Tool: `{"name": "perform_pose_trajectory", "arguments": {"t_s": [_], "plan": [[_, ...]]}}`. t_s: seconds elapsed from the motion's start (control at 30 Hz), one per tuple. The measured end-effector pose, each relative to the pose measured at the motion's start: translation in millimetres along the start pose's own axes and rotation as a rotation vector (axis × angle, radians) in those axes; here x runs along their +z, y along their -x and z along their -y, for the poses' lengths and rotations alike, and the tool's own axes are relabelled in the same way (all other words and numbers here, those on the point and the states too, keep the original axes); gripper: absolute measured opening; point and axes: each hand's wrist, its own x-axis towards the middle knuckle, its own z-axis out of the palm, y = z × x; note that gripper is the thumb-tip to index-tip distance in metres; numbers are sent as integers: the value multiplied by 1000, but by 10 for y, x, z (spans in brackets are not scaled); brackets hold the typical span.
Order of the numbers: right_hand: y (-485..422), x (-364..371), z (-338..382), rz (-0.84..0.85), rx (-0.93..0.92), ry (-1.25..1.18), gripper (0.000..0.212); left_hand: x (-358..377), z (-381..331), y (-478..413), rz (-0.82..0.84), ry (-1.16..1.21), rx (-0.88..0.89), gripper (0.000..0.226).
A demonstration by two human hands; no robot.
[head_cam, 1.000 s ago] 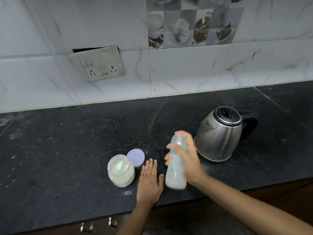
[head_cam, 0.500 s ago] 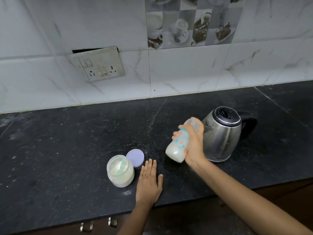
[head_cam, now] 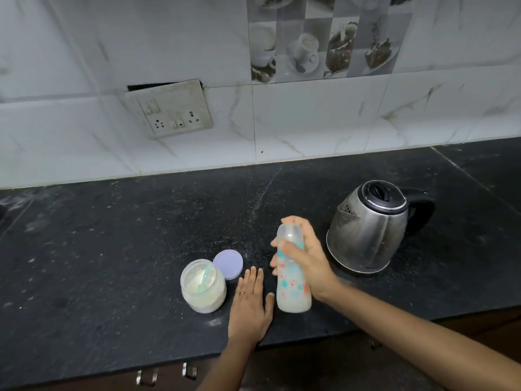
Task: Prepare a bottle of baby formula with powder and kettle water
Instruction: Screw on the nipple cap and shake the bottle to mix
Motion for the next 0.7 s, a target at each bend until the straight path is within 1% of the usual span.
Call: {"name": "perform_pose_trajectory", "arguments": {"t_s": [0.03, 0.1, 0.13, 0.17, 0.2, 0.27, 0.3, 0.33, 0.37, 0.43, 0.47, 0.53, 0.57, 0.7], "plan": [[-61, -5, 25, -68, -43, -25, 46, -6, -3, -6, -4, -1, -3, 72], [-227, -14, 123, -336, -80, -263, 34, -25, -24, -10, -14, -6, -11, 72], [-283, -14, 155, -395, -99, -345, 32, -26, -33, -9, -17, -9, -15, 72], [-303, -21, 150, -374, -85, -360, 34, -31, -37, -4, -16, -13, -17, 72], [-271, -38, 118, -281, -49, -280, 41, -35, -37, 4, -8, -18, -13, 73], [-110, -14, 59, -19, 5, -5, 51, -18, -19, 10, 11, -29, -8, 74], [-67, -12, 42, 58, 3, 82, 51, -14, -13, 5, 11, -26, -12, 74], [-91, -26, 47, 25, -1, 80, 51, -14, -12, 1, 5, -17, -15, 74], [-146, -32, 82, -90, 23, -28, 50, -17, -19, -4, -2, -9, -17, 74], [-272, -39, 167, -306, 161, -387, 50, -23, -35, -8, -3, -9, -23, 73], [-308, -37, 219, -355, 248, -519, 48, -27, -38, -5, -3, -10, -25, 73], [-327, -32, 319, -356, 383, -636, 41, -34, -35, -1, -1, -6, -26, 73], [-318, -18, 360, -341, 409, -658, 39, -29, -31, -1, 0, -4, -26, 73], [-308, 6, 405, -323, 418, -618, 30, -24, -44, 1, -7, 4, -31, 71]]}}
